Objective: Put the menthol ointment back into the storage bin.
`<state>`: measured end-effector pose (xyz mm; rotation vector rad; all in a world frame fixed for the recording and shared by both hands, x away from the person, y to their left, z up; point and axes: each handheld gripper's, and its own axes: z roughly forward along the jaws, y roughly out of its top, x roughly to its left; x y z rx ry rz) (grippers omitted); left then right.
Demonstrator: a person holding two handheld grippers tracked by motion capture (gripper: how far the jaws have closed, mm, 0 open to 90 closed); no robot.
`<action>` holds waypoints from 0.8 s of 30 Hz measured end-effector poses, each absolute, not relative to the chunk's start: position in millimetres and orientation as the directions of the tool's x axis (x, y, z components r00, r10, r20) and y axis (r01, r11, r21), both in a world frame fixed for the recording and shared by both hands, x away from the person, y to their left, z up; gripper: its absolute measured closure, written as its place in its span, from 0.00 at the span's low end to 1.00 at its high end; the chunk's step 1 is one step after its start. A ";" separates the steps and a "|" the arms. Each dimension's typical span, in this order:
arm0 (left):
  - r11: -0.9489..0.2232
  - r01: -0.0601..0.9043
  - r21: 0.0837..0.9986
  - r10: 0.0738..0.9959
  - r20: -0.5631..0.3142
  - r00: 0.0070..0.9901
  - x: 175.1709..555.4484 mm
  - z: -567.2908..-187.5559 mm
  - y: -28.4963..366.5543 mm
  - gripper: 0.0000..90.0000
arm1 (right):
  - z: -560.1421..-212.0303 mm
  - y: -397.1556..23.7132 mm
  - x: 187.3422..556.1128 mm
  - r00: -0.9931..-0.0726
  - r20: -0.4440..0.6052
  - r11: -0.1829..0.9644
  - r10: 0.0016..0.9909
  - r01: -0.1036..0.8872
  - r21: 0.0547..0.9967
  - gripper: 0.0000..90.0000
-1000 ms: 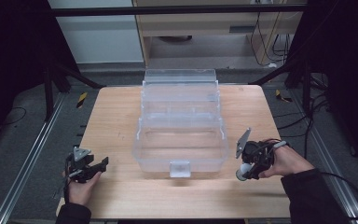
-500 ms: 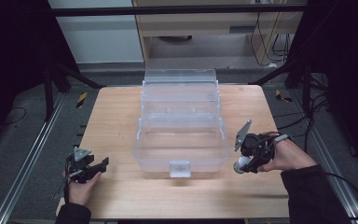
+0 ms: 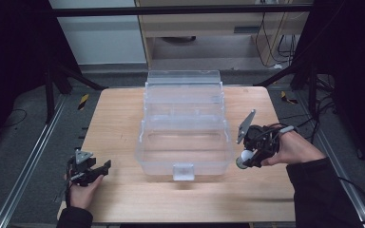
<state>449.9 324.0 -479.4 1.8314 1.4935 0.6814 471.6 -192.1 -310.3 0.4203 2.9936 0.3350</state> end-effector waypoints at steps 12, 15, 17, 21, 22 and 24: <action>-0.116 0.630 0.768 0.978 -0.023 0.208 450.6 -479.6 323.8 0.41 | -292.8 -178.3 485.0 -0.957 -0.084 0.937 0.277 0.249 0.243 0.56; -0.118 0.630 0.768 0.978 -0.021 0.210 450.6 -479.4 324.0 0.41 | -289.7 -174.7 489.6 -0.956 -0.084 0.934 0.282 0.254 0.249 0.56; -0.118 0.629 0.768 0.978 -0.021 0.209 450.6 -479.4 324.0 0.41 | -288.5 -172.3 492.2 -0.956 -0.084 0.934 0.283 0.254 0.252 0.56; -0.117 0.630 0.768 0.978 -0.022 0.209 450.7 -479.6 323.8 0.41 | -288.0 -168.1 496.3 -0.957 -0.077 0.933 0.280 0.253 0.257 0.56; -0.119 0.630 0.768 0.978 -0.020 0.209 450.8 -479.4 324.0 0.41 | -287.6 -167.2 497.6 -0.957 -0.080 0.934 0.277 0.249 0.258 0.56; -0.115 0.630 0.768 0.978 -0.023 0.207 450.7 -479.3 324.0 0.41 | -287.2 -165.1 499.9 -0.957 -0.080 0.933 0.278 0.249 0.262 0.56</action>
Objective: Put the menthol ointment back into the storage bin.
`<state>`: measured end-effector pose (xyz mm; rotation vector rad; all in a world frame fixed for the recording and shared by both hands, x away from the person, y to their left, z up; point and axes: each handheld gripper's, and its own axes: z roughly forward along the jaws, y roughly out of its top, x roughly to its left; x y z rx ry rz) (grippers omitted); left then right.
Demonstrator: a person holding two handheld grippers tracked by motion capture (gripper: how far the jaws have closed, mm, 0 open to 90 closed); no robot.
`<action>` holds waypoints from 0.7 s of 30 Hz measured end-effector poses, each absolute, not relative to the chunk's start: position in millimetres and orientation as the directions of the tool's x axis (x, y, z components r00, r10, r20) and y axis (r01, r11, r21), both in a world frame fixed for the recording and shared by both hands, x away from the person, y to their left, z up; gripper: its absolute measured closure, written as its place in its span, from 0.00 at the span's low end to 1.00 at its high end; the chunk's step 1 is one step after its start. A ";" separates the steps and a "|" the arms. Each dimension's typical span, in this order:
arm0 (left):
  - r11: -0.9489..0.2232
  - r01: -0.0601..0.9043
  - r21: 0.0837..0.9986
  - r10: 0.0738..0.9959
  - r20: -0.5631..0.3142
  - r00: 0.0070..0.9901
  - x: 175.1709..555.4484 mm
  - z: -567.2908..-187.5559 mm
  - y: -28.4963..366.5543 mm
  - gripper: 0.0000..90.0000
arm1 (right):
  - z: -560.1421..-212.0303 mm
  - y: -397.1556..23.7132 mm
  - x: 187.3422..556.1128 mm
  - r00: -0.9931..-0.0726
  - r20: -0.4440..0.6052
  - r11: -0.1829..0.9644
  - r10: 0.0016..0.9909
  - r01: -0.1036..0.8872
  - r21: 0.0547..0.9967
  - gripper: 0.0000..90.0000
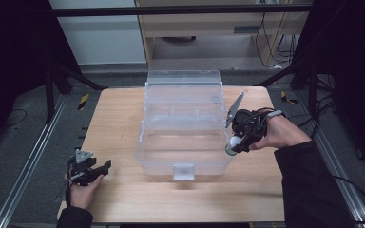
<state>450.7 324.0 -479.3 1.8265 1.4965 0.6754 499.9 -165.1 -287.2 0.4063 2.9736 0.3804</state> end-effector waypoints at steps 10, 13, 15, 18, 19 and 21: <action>-0.118 0.626 0.771 0.978 -0.019 0.208 450.3 -478.4 324.5 0.41 | -295.4 -150.2 512.8 -0.961 -0.079 0.936 0.265 0.236 0.262 0.56; -0.118 0.625 0.771 0.978 -0.019 0.207 450.5 -478.4 324.7 0.41 | -299.7 -146.0 516.4 -0.962 -0.077 0.935 0.264 0.236 0.264 0.56; -0.118 0.625 0.772 0.978 -0.018 0.206 450.2 -478.3 324.8 0.41 | -303.1 -142.7 518.5 -0.964 -0.075 0.939 0.254 0.227 0.258 0.56; -0.118 0.623 0.774 0.978 -0.018 0.207 450.0 -477.9 324.9 0.41 | -308.7 -138.4 521.4 -0.965 -0.070 0.940 0.252 0.227 0.254 0.56; -0.119 0.622 0.774 0.978 -0.017 0.208 450.0 -477.8 324.9 0.42 | -309.9 -137.8 522.1 -0.966 -0.072 0.941 0.250 0.225 0.254 0.56; -0.118 0.622 0.774 0.978 -0.018 0.208 450.0 -477.8 325.0 0.42 | -314.0 -136.4 523.7 -0.966 -0.067 0.940 0.251 0.227 0.253 0.56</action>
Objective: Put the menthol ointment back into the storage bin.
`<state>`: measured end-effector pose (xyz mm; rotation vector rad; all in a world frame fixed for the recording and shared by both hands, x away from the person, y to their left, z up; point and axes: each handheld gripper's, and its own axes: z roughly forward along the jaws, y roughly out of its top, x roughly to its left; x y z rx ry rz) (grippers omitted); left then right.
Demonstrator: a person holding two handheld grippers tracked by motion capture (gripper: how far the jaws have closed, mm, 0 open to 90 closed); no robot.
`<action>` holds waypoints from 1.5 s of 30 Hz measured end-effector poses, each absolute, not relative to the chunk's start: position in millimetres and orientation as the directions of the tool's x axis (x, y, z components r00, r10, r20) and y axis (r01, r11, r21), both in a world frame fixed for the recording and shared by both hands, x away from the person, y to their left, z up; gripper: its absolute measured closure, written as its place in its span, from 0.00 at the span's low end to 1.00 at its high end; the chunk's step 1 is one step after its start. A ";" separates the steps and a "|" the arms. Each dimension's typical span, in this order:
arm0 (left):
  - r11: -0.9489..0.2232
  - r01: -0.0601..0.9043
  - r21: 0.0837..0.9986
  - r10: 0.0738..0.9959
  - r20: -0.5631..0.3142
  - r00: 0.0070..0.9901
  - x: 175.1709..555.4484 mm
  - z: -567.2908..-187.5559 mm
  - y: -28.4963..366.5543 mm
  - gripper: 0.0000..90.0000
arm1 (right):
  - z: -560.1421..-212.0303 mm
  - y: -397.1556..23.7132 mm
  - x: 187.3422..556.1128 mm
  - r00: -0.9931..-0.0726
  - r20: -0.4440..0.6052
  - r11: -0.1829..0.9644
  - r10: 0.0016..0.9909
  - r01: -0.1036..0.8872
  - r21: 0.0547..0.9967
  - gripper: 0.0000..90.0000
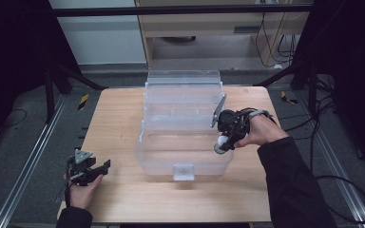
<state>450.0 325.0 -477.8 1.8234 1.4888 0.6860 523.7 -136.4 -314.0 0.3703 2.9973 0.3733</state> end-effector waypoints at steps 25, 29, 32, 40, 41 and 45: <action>-0.122 0.620 0.775 0.977 -0.016 0.212 449.7 -477.2 324.3 0.42 | -366.5 -135.2 536.9 -0.970 -0.032 0.952 0.239 0.228 0.204 0.56; -0.122 0.620 0.775 0.977 -0.016 0.213 449.8 -477.3 324.3 0.42 | -372.8 -136.7 538.0 -0.970 -0.027 0.953 0.243 0.234 0.193 0.56; -0.122 0.621 0.774 0.977 -0.017 0.213 450.0 -477.4 324.2 0.42 | -377.0 -137.8 539.1 -0.969 -0.029 0.954 0.247 0.237 0.183 0.56; -0.120 0.620 0.776 0.977 -0.019 0.213 449.7 -477.1 324.4 0.42 | -382.0 -135.2 540.5 -0.971 -0.026 0.959 0.236 0.228 0.166 0.56; -0.121 0.619 0.776 0.977 -0.018 0.213 449.7 -477.1 324.5 0.42 | -382.1 -135.2 540.5 -0.971 -0.026 0.959 0.238 0.231 0.166 0.56; -0.121 0.619 0.776 0.977 -0.017 0.213 449.5 -476.7 324.5 0.42 | -383.5 -134.2 539.9 -0.974 -0.020 0.961 0.227 0.220 0.169 0.56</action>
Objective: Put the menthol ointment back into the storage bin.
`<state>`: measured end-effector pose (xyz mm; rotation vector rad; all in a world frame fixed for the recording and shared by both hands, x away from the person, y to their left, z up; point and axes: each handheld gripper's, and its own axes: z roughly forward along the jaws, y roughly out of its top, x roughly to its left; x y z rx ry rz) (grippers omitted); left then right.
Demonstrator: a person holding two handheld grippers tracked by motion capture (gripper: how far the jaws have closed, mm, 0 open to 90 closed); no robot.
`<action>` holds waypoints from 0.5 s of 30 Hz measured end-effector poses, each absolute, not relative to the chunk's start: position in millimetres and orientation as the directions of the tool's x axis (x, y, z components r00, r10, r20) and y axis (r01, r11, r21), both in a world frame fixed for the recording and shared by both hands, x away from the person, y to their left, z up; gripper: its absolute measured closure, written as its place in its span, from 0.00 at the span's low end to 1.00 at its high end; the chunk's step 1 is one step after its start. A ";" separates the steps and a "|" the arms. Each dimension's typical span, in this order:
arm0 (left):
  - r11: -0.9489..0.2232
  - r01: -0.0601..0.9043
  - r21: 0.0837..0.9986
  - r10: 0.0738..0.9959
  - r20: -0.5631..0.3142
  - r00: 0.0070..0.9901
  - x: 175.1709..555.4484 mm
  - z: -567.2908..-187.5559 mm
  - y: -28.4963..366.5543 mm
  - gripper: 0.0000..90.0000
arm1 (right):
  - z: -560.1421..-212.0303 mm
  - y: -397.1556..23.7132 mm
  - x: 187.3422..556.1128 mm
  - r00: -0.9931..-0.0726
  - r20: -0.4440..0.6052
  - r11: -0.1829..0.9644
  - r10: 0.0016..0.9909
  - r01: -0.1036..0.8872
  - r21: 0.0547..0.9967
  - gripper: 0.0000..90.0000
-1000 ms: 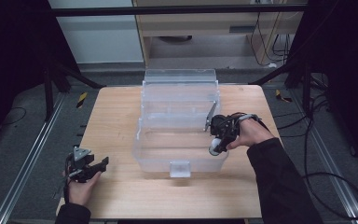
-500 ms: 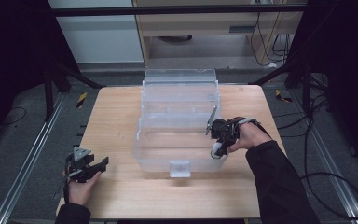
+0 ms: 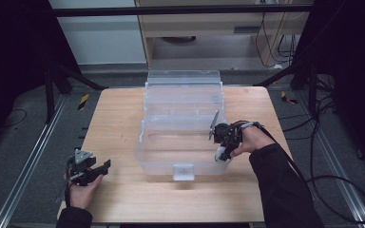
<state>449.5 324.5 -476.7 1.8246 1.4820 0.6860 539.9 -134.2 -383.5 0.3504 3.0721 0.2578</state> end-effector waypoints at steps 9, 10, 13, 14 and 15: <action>-0.121 0.617 0.778 0.977 -0.017 0.213 449.4 -476.4 324.5 0.42 | -390.5 -137.8 541.1 -0.969 -0.003 0.958 0.245 0.242 0.157 0.56; -0.120 0.617 0.777 0.977 -0.018 0.213 449.5 -476.5 324.6 0.42 | -391.9 -139.2 541.1 -0.969 0.002 0.957 0.247 0.244 0.157 0.56; -0.121 0.617 0.778 0.977 -0.016 0.213 449.3 -476.3 324.5 0.42 | -393.9 -141.7 541.2 -0.968 0.007 0.953 0.251 0.248 0.174 0.56; -0.121 0.617 0.778 0.977 -0.016 0.212 449.2 -476.2 324.4 0.42 | -394.6 -141.8 541.4 -0.969 0.006 0.953 0.249 0.246 0.175 0.56; -0.121 0.617 0.778 0.977 -0.017 0.212 449.2 -476.2 324.4 0.42 | -395.4 -141.4 541.3 -0.968 0.007 0.953 0.251 0.248 0.175 0.56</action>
